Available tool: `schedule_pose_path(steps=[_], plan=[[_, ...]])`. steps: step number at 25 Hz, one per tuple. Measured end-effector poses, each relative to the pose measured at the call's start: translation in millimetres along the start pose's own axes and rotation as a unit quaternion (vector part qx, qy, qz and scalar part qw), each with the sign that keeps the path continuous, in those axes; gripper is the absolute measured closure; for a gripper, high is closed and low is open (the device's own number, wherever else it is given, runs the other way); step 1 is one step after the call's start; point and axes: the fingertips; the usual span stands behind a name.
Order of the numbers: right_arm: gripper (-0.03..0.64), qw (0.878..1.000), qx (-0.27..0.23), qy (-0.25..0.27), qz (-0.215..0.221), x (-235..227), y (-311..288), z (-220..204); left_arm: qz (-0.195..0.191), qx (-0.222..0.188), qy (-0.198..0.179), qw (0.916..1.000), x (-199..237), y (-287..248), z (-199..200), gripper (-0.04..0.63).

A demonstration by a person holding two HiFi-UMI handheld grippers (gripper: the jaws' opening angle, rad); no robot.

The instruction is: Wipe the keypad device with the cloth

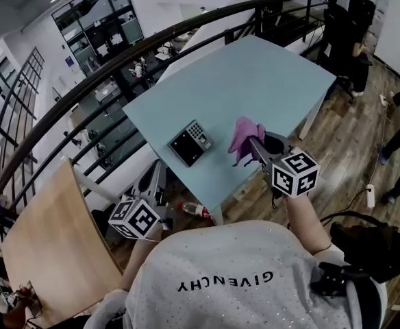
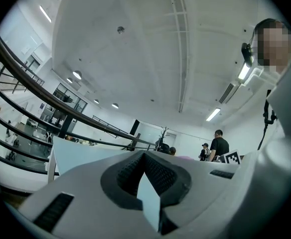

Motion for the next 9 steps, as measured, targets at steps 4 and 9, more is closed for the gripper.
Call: schedule_pose_path(steps=[4, 9], plan=[[0.551, 1.0, 0.005, 0.001, -0.006, 2.0, 4.9, -0.9, -0.004, 0.003, -0.001, 1.0, -2.4, 3.2, -0.7, 0.595], [0.551, 1.0, -0.007, -0.006, -0.012, 0.1, 4.6, 4.0, -0.015, 0.001, -0.012, 0.9998, -4.2, 0.2, 7.0, 0.595]])
Point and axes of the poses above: the fingertips, and each gripper's own axes: y backward along the fingers, x to its left, z out of its top, and after that the axes turned 5 degrees about z, right-handed
